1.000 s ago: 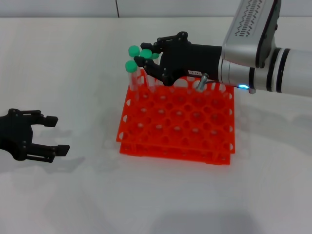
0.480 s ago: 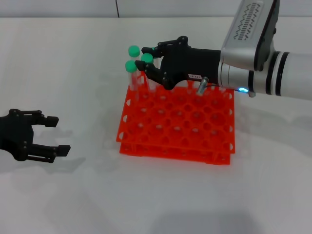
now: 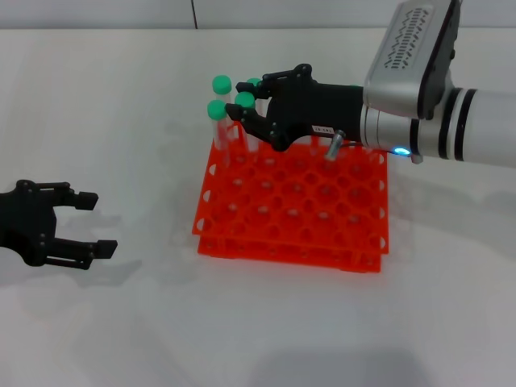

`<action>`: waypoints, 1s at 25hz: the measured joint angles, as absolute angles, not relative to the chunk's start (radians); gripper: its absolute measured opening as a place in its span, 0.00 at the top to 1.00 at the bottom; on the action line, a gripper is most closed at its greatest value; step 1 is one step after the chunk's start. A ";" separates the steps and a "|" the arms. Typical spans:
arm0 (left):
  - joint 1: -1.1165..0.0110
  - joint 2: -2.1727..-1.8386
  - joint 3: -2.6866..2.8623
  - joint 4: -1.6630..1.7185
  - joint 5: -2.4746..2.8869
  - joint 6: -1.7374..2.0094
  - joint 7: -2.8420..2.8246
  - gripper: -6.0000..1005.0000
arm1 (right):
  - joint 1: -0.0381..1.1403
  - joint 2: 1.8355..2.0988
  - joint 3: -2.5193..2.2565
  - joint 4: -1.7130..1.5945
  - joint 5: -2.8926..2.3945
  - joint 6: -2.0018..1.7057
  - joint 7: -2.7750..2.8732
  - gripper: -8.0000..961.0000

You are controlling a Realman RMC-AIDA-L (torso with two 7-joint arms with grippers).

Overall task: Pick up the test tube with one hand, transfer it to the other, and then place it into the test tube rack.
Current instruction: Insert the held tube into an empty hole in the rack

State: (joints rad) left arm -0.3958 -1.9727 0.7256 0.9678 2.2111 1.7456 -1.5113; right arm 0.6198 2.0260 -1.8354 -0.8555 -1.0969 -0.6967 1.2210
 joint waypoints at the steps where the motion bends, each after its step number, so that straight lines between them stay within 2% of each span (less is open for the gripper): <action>1: -0.396 -1.973 0.726 0.968 2.211 1.746 -1.511 0.13 | 0.621 2.026 -1.836 -0.854 -1.097 -0.697 1.221 0.72; 25: -0.396 -1.973 0.726 0.968 2.210 1.744 -1.511 0.13 | 0.624 2.025 -1.836 -0.853 -1.103 -0.692 1.243 0.72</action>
State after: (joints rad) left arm -0.3958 -1.9726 0.7256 0.9679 2.2104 1.7441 -1.5109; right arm 0.6237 2.0252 -1.8362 -0.8528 -1.1028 -0.6921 1.2432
